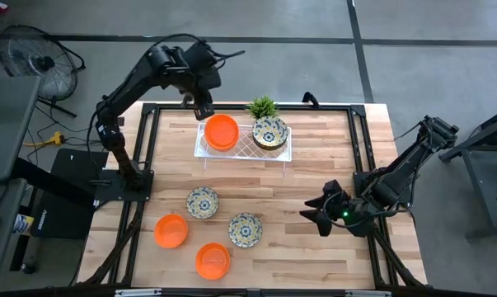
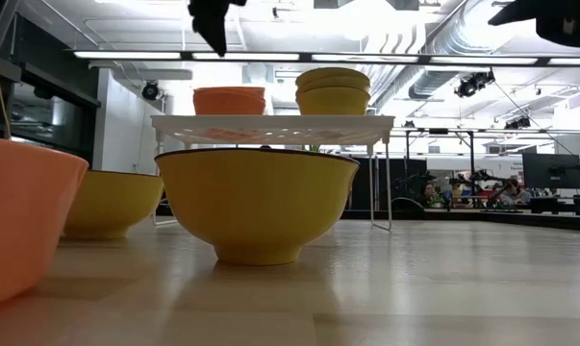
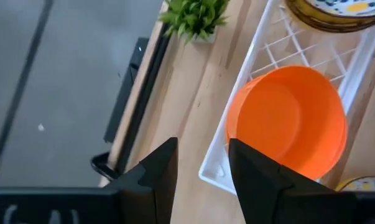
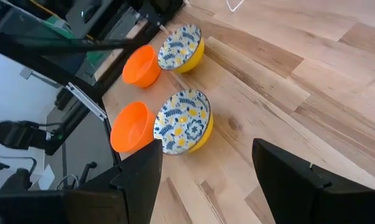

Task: Pick & Place Mini bowls
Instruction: Stack the orange bowl on the orange bowl on the shelf

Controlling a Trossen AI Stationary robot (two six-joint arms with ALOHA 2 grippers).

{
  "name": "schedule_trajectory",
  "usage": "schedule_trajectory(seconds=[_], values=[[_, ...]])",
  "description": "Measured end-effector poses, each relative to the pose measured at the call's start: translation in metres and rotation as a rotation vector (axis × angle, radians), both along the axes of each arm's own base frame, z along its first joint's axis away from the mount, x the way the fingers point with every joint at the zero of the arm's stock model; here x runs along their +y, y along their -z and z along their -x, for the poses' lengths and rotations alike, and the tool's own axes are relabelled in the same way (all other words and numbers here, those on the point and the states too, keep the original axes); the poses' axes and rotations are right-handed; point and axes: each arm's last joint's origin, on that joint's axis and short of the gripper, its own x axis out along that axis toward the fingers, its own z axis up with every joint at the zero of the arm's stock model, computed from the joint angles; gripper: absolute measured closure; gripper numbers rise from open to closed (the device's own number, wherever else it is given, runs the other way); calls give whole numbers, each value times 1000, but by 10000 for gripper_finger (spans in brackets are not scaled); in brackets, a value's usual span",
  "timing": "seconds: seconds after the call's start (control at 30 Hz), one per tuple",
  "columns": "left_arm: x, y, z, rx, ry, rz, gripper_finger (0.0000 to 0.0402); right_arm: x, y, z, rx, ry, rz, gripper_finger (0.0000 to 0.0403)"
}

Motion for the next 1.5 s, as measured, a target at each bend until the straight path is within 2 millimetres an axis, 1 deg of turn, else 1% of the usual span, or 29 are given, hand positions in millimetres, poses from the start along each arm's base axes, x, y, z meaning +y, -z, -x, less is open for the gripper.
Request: schedule_trajectory(seconds=[0.13,0.4,0.53,0.67,0.73,0.83,0.9,1.03,1.17,1.23,1.3,1.43,1.5], values=[[-8,-8,0,-7,80,-36,263,-1,-2,-1,-36,42,7,167],[-18,-9,-5,2,185,-47,263,-6,-2,-4,-56,100,18,167],[-20,-9,-6,73,247,-143,263,-9,-2,-7,-53,114,13,167],[-20,-8,-11,130,359,-221,263,-9,-3,-9,-68,122,2,167],[-19,-7,-15,93,391,-221,263,-8,-3,-10,-82,134,4,167],[-20,-10,-22,-31,494,-174,263,-5,-1,-14,-91,139,2,167],[-23,-15,-20,-82,547,-179,263,-2,2,-18,-91,140,2,167],[-26,-24,-16,-130,594,-230,263,6,11,-27,-84,133,1,167],[-24,-22,-16,-135,607,-209,263,12,16,-34,-97,130,-15,167],[-24,-19,-19,-158,624,-193,263,14,16,-36,-115,132,-27,167],[-25,-11,-20,-184,651,-150,263,15,14,-36,-135,130,-25,167],[-30,20,-33,-208,693,-99,263,16,11,-37,-160,124,-11,167],[-31,37,-33,-208,700,-86,263,16,9,-38,-163,121,-17,167]])
